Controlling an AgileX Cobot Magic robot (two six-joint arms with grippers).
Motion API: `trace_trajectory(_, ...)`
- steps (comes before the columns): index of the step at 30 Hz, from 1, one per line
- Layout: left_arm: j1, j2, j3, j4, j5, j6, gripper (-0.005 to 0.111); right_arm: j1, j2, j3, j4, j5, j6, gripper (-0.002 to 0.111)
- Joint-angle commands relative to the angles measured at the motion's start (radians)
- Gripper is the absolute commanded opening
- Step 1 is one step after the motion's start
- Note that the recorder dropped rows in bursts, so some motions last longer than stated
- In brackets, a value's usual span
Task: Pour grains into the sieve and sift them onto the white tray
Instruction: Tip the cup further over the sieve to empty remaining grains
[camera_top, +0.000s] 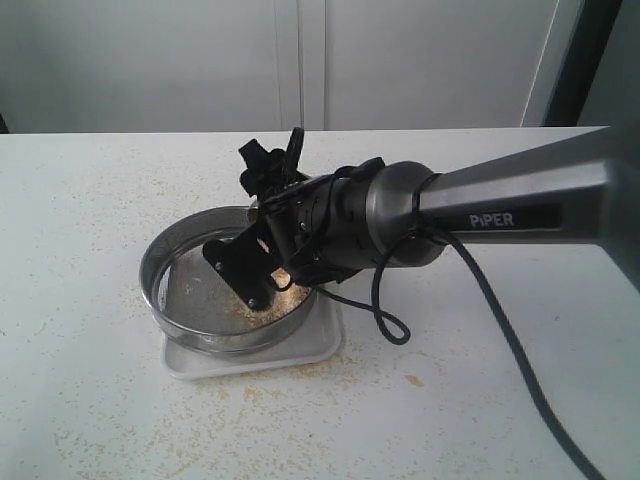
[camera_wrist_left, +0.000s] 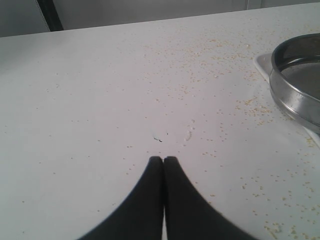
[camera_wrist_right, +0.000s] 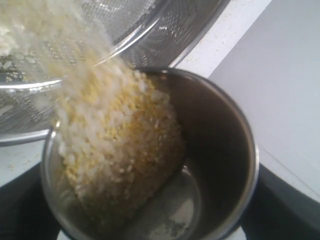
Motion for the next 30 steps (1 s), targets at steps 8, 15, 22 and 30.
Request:
trace_trajectory(8, -0.003, -0.004, 0.005, -0.007, -0.002, -0.001, 0.0, 0.028, 0.023, -0.012, -0.085, 0.043, -0.012, 0.0)
trace_trajectory(15, -0.003, -0.004, 0.005, -0.007, -0.002, -0.001, 0.0, 0.036, 0.023, -0.012, -0.19, 0.085, -0.01, 0.0)
trace_trajectory(22, -0.003, -0.004, 0.005, -0.007, -0.002, -0.001, 0.0, 0.04, 0.025, -0.012, -0.224, 0.099, -0.01, 0.0)
trace_trajectory(30, -0.003, -0.004, 0.005, -0.007, -0.002, -0.001, 0.0, 0.04, 0.027, -0.012, -0.285, 0.125, -0.01, 0.0)
